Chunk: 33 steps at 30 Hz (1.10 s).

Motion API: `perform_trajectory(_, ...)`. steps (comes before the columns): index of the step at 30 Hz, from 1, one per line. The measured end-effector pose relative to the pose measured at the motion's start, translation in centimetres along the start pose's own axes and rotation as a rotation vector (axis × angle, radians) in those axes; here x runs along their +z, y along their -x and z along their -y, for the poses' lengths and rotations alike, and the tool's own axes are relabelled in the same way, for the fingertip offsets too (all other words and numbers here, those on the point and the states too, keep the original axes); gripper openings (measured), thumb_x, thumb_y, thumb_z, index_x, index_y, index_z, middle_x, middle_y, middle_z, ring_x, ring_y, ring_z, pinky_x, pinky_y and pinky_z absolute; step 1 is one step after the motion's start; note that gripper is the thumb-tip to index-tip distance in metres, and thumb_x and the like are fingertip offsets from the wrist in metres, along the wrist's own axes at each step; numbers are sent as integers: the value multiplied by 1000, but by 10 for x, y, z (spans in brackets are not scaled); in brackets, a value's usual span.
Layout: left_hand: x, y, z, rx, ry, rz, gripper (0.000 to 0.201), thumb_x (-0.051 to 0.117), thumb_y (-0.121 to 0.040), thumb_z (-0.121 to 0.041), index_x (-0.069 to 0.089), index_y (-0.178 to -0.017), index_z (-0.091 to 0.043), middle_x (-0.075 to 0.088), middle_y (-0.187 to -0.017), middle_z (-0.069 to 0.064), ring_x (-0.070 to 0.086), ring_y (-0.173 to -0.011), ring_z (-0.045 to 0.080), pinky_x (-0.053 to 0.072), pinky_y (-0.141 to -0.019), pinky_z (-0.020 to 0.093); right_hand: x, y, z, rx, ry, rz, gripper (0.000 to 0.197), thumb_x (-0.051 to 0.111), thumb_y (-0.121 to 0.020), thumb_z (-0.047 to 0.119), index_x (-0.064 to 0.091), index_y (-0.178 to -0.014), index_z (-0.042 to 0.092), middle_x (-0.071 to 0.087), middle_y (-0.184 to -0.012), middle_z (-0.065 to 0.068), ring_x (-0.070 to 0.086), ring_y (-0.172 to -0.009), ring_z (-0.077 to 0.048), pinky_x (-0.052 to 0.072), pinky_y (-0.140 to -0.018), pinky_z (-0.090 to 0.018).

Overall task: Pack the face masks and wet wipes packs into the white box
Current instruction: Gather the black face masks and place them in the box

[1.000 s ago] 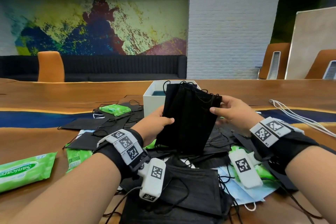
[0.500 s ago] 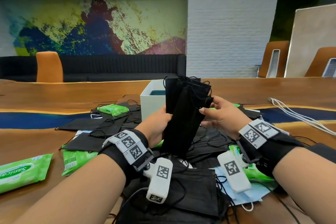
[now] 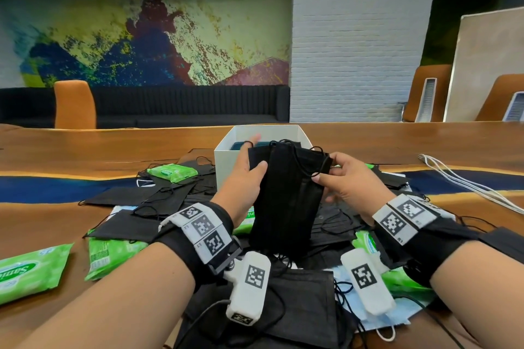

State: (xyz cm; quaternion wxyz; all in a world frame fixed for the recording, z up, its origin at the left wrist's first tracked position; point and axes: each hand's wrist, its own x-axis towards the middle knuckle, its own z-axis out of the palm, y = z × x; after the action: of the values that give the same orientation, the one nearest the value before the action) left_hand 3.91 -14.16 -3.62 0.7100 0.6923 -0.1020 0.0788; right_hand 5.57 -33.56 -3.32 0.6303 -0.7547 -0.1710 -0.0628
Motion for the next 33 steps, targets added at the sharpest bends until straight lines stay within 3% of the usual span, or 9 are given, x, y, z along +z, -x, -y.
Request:
perform_trajectory(3,-3,2,2,128,-118,-71,71,45,-98,-3,17,-136,-57,41,-112,-27,60,-86,-6,56,-80,27,-4,1,-2,-3,11,6,14,62,-87,0,56,-94,11,66,-69,-5,52,-45,-6,44,-44,-18)
perform_trajectory(7,-1,6,2,99,-142,-166,45,52,-94,-4,24,-116,-31,56,-105,1,61,-90,15,56,-80,33,-7,4,0,7,25,39,17,62,-87,0,58,-97,13,70,-69,2,56,-48,1,40,-47,-13)
perform_trajectory(11,5,4,0,-125,23,-79,23,47,-99,-32,44,-122,-28,61,-121,4,60,-109,18,51,-95,39,-4,7,4,-5,55,66,25,61,-88,0,60,-108,14,70,-88,-4,59,-54,7,39,-49,-6)
perform_trajectory(18,-2,3,3,-281,98,-7,62,31,-94,-63,55,-129,-17,66,-120,6,63,-109,23,53,-91,40,3,11,11,-75,-61,140,26,56,-86,-9,62,-97,14,70,-67,16,60,-60,10,41,-51,-4)
perform_trajectory(23,-4,0,-5,-246,-76,21,86,27,-77,-83,61,-121,-18,64,-123,11,59,-113,29,45,-101,48,6,5,17,-98,15,140,28,60,-84,-8,64,-108,5,73,-80,10,65,-77,2,49,-69,-9)
perform_trajectory(26,-1,2,-8,-220,-159,42,111,20,-53,-95,67,-116,-17,66,-117,14,59,-113,32,43,-104,49,8,1,18,-117,132,112,23,64,-85,-1,65,-106,6,70,-91,-5,61,-83,-13,51,-80,-20)
perform_trajectory(29,-3,-1,-4,-207,-179,72,130,18,-33,-106,64,-122,-22,64,-123,13,55,-119,32,37,-108,51,8,1,19,-133,223,91,17,65,-86,4,63,-100,13,64,-86,-6,55,-72,-11,44,-57,-9)
perform_trajectory(31,-3,5,-8,-238,-218,108,113,16,-50,-101,64,-115,-22,63,-123,11,56,-119,32,40,-106,50,6,0,16,-128,238,62,18,64,-86,5,57,-93,20,63,-80,-2,54,-66,-9,42,-48,-9)
perform_trajectory(33,0,14,-16,-189,-336,228,69,27,-78,-81,61,-104,-28,64,-119,9,59,-114,27,45,-102,44,5,0,15,-128,188,40,25,64,-86,3,52,-98,21,64,-77,1,56,-63,-6,41,-47,-10)
